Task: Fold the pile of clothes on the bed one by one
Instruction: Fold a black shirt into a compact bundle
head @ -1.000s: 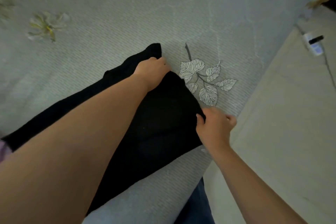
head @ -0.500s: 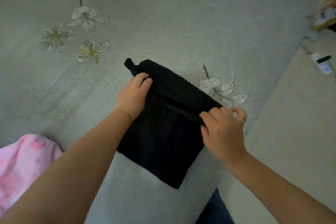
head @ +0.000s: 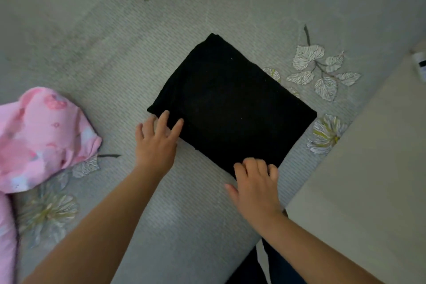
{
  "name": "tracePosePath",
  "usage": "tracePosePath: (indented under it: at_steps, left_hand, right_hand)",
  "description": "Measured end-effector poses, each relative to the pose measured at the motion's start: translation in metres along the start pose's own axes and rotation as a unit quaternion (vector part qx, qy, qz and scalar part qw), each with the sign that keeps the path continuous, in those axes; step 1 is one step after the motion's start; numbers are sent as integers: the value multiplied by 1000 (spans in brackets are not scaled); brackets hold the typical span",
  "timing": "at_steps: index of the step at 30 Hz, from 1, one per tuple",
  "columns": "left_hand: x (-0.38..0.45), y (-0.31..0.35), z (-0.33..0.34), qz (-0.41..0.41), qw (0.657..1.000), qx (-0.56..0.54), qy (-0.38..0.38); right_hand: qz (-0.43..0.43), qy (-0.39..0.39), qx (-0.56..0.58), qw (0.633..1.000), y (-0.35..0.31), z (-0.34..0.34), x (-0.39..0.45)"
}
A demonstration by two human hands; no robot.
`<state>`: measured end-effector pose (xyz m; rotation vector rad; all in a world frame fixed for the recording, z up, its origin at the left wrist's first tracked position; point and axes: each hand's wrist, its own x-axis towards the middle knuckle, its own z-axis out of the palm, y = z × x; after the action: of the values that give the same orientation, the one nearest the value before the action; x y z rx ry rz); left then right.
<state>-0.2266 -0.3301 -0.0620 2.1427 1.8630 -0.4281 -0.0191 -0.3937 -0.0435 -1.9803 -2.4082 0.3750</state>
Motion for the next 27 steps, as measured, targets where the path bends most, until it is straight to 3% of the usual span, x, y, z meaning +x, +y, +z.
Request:
tracePosePath:
  at_steps: [2, 4, 7, 9, 15, 20, 23, 27]
  left_hand:
    - [0, 2, 2, 103, 993, 38, 52]
    - [6, 1, 7, 178, 978, 63, 86]
    - [24, 11, 10, 193, 978, 45, 65]
    - [39, 12, 26, 182, 980, 52, 55]
    - [53, 28, 5, 203, 969, 3, 144]
    - [54, 39, -19, 140, 990, 19, 25]
    - [52, 59, -57, 173, 979, -18, 103]
    - [61, 107, -128, 139, 985, 37, 97]
  right_hand:
    - [6, 23, -17, 1000, -7, 1, 5]
    - [11, -45, -59, 997, -14, 4, 13]
    - [29, -150, -77, 985, -14, 22, 25]
    - [49, -147, -57, 986, -5, 34, 31]
    - [34, -228, -46, 972, 20, 30, 49]
    - [4, -226, 11, 974, 41, -2, 62]
    - [-31, -207, 8, 978, 65, -37, 69]
    - [-44, -98, 11, 994, 117, -108, 78]
